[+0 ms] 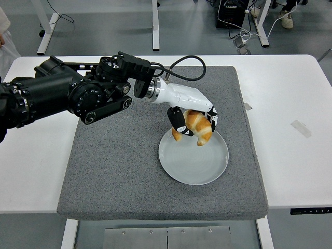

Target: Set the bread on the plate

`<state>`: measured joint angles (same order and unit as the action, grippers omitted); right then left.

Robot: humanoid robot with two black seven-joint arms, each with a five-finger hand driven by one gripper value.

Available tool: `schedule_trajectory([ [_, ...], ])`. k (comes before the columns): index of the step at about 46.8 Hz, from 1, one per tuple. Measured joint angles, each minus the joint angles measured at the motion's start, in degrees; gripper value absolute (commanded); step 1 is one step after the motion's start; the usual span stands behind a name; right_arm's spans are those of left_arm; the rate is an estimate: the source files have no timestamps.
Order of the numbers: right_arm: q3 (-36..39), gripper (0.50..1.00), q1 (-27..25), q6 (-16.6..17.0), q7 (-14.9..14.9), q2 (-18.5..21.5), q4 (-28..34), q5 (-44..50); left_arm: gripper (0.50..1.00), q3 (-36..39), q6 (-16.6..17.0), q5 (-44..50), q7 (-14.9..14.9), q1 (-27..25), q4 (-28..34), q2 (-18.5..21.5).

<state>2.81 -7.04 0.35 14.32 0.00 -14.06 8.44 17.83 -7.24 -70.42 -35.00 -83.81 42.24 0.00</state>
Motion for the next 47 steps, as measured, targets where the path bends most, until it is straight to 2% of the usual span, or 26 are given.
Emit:
schedule_trajectory([
  [47, 0.0, 1.000, 0.0, 0.0, 0.0, 0.0, 0.0, 0.0, 0.500, 1.2, 0.8, -2.2, 0.0, 5.1, 0.3, 0.0],
])
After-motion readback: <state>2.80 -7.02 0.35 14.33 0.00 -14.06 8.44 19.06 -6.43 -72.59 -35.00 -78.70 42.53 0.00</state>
